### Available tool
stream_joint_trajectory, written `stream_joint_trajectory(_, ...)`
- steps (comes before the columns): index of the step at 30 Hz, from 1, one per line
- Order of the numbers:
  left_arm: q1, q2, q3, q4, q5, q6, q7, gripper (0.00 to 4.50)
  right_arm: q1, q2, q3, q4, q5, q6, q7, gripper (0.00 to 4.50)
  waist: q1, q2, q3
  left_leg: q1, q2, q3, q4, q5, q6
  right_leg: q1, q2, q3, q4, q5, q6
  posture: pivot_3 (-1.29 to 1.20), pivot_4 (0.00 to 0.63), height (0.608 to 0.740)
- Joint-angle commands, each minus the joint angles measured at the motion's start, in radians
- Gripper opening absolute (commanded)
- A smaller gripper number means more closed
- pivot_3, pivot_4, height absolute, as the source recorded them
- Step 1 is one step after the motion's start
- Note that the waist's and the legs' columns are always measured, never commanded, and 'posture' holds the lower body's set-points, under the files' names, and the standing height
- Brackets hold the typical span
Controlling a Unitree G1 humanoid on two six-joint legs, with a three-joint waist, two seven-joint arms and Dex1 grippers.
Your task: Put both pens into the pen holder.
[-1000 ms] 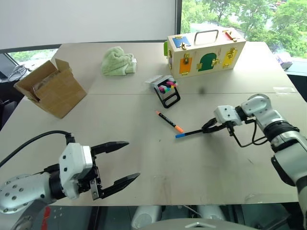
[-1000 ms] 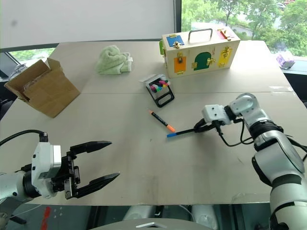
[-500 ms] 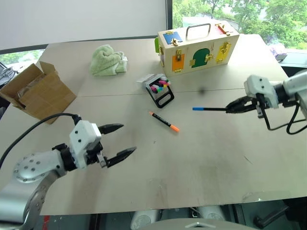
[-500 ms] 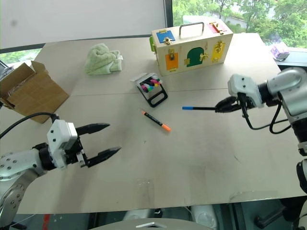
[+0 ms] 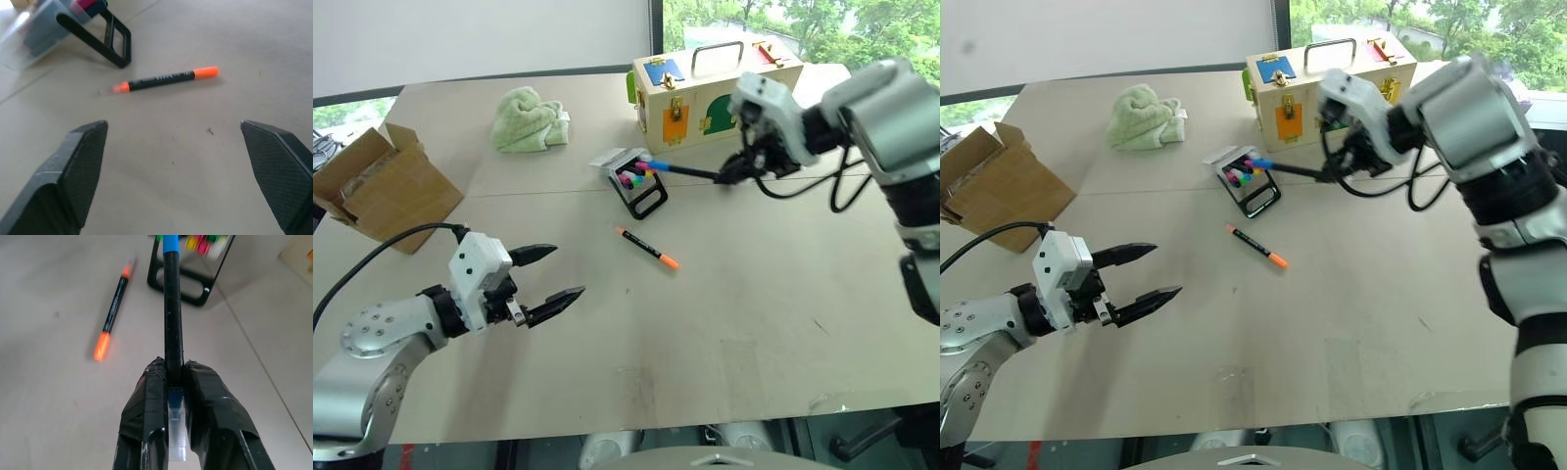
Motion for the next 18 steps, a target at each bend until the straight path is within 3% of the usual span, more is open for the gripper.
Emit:
stream_joint_trajectory(1, 0.006, 0.003, 0.049, -0.019, -0.014, -0.017, -0.006, 4.5, -0.108, 0.04, -0.027, 0.05, 0.037, 0.135, -0.057, 0.03, 0.003, 0.0, 0.0, 0.0, 0.0, 0.0, 0.0, 0.0, 0.0, 0.0, 0.0, 0.0, 0.0, 0.0, 0.0, 0.0, 0.15, 0.74)
stream_joint_trajectory(18, 0.032, -0.034, 0.046, -0.011, 0.028, -0.067, 0.018, 4.5, -0.18, 0.096, 0.049, 0.082, 0.232, 0.345, -0.208, 0.03, -0.016, -0.001, -0.001, 0.0, -0.002, 0.005, 0.003, 0.001, -0.001, -0.006, -0.001, 0.006, 0.012, 0.0, 0.0, 0.0, 0.15, 0.74)
